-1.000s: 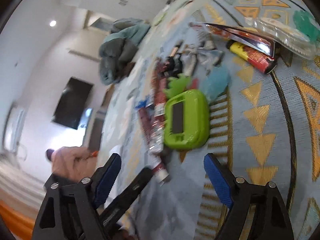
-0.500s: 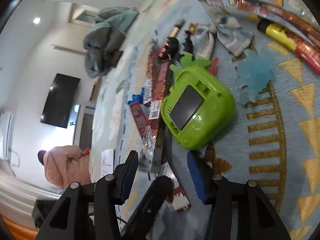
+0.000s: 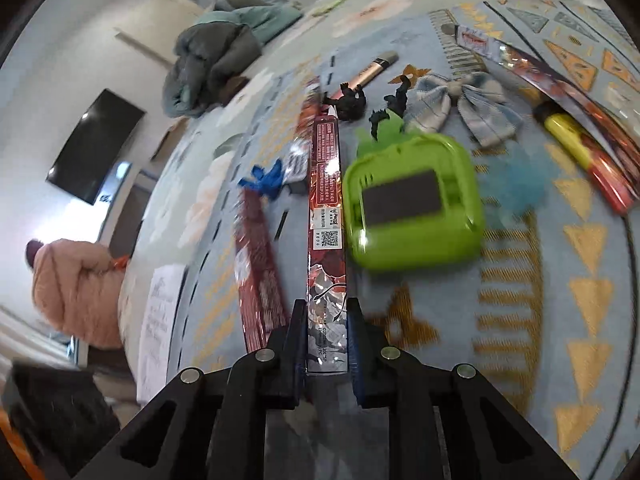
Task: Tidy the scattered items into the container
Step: 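Grasp a long red box with the right tool while the left tool grasps a small red box, then carry both boxes over the gold plate and open both tools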
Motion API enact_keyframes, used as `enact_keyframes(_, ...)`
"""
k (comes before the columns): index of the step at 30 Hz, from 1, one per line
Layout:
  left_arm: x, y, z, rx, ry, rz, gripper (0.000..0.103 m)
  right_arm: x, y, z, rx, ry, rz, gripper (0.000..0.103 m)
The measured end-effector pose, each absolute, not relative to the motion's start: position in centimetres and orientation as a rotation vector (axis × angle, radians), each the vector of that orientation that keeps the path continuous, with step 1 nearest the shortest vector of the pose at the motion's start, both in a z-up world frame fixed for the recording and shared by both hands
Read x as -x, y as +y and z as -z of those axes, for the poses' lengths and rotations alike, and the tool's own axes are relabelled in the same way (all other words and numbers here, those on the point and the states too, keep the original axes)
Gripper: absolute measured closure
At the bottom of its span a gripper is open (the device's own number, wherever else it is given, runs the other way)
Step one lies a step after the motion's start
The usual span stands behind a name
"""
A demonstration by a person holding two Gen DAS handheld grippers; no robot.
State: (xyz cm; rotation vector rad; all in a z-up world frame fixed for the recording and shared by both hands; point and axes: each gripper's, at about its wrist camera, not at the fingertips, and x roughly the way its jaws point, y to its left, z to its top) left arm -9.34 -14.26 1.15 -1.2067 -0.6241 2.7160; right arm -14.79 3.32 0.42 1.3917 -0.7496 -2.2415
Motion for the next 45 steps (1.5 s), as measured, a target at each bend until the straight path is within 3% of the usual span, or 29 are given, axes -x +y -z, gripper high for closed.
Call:
enact_keyframes(4, 7.7, -13.5, -3.0, 1.175, -0.556, -2.704, 0.089, 11.6, 5.5, -1.0, -1.333, -0.907, 2.176, 0.086)
enact_keyframes(12, 5.3, -11.4, -7.3, 1.063, -0.606, -2.629, 0.089, 5.3, 11.3, -5.0, -1.163, -1.072, 2.218, 0.085)
enact_keyframes(22, 2.4, -2.4, -15.1, 0.818, -0.477, -2.425, 0.089, -6.0, 25.4, -11.2, -0.859, -1.277, 2.647, 0.085)
enact_keyframes(34, 0.7, 8.8, -18.3, 0.745, -0.394, -2.189, 0.089, -10.7, 31.5, -15.0, -0.68, -1.321, 2.85, 0.085)
enact_keyframes(45, 1.0, 13.5, -14.6, 0.919, -0.4, -2.014, 0.089, -9.5, 31.5, -12.2, -0.791, -1.418, 2.846, 0.084)
